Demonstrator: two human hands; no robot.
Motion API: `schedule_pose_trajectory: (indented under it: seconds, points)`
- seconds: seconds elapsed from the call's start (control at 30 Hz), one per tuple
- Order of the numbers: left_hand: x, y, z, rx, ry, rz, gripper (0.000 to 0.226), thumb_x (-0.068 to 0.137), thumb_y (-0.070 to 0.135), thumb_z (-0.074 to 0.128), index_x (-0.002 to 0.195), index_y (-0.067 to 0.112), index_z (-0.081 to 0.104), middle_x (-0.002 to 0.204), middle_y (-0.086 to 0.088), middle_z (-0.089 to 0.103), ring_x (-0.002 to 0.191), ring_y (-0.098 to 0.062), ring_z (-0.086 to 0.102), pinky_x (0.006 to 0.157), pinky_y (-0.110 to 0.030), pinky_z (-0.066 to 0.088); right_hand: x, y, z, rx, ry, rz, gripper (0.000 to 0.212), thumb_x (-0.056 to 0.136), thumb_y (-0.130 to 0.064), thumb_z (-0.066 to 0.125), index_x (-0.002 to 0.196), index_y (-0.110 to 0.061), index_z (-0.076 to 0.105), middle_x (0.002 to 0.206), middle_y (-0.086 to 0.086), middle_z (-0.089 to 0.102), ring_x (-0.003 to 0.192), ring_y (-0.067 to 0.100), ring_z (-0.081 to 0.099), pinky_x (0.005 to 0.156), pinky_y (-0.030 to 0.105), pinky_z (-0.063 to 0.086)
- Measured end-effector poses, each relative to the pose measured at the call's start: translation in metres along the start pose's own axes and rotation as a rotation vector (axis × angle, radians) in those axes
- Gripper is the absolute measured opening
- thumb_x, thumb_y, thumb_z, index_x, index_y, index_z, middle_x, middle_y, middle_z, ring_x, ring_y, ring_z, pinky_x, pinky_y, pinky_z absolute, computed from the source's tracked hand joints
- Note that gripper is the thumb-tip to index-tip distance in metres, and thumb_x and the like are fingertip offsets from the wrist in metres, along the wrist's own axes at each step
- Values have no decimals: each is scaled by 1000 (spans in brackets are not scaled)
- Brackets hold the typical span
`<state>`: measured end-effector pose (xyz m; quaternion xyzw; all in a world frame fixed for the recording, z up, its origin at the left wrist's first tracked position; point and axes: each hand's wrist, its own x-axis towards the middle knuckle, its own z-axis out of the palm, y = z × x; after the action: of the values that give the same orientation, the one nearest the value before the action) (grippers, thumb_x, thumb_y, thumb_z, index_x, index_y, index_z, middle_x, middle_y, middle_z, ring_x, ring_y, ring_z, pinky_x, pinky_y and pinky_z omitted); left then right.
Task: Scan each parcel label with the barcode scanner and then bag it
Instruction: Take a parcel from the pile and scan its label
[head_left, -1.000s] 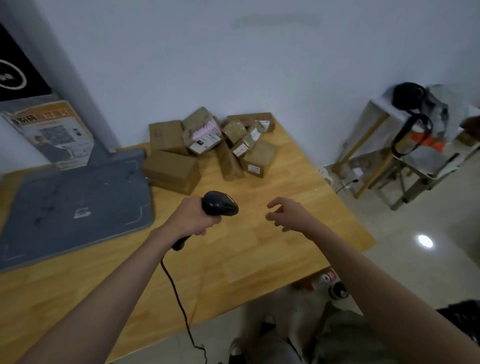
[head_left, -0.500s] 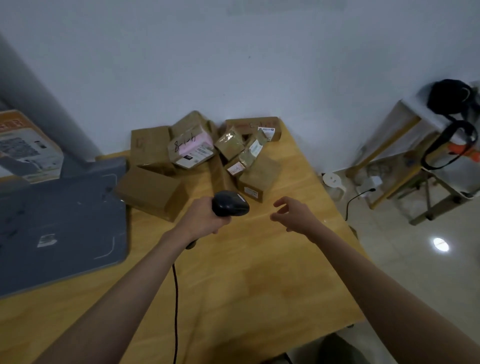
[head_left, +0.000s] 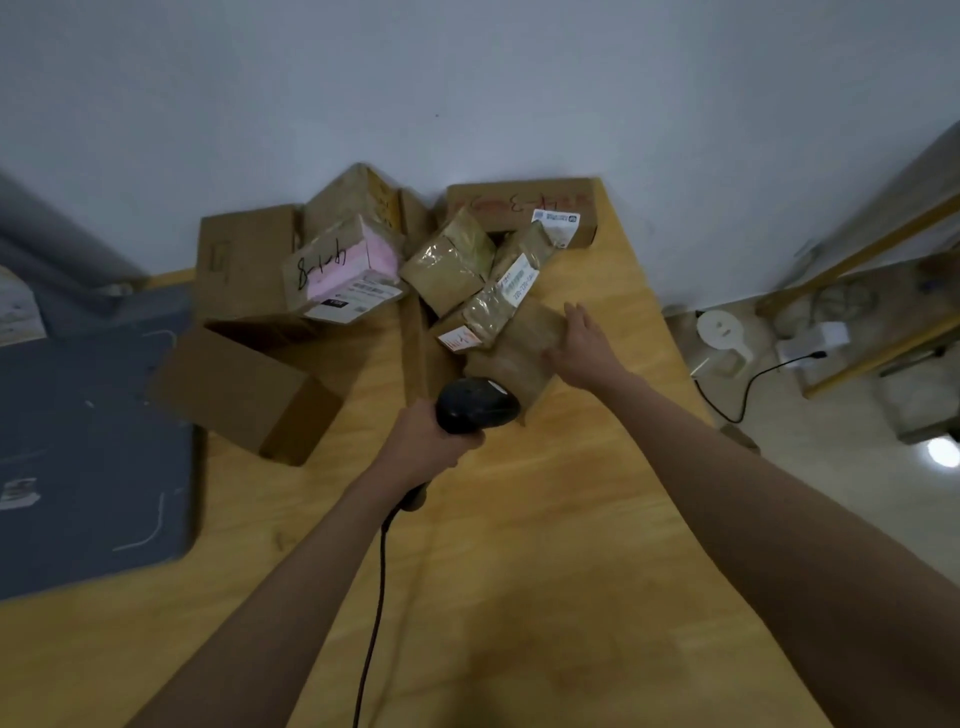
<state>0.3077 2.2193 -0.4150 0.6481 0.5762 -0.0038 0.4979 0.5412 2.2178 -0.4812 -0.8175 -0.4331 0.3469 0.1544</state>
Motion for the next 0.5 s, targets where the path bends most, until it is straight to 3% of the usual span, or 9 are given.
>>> schedule_pose_trajectory:
  seconds: [0.1, 0.23, 0.37, 0.5]
  points:
    - [5, 1, 8, -5, -40, -11, 21, 80, 14, 77, 97, 5, 69, 94, -17, 71, 86, -29, 69, 74, -41, 57, -2, 9, 15, 48, 38, 12, 77, 97, -22, 58, 157, -8, 14, 156, 17, 22, 139, 41, 31, 114, 48, 31]
    - [0, -4, 15, 6, -120, 54, 15, 84, 13, 76, 91, 19, 63, 76, 1, 61, 71, -11, 57, 52, -13, 39, -33, 18, 28, 127, 44, 82, 84, 89, -28, 72, 153, -7, 21, 144, 19, 24, 125, 43, 44, 107, 47, 41]
    - [-18, -20, 19, -14, -177, 66, 20, 83, 15, 77, 101, 13, 68, 85, -5, 68, 82, -20, 63, 65, -27, 43, -86, 29, 47, 214, 6, 184, 82, 84, -26, 78, 145, -3, 29, 140, 18, 26, 118, 42, 49, 95, 41, 43]
    - [-47, -55, 16, 55, -201, 59, 31, 81, 24, 80, 109, 15, 71, 98, -4, 73, 92, -15, 66, 80, -38, 53, -146, 35, 78, 245, 13, 217, 87, 79, -29, 83, 143, -3, 31, 137, 17, 32, 125, 41, 43, 104, 45, 42]
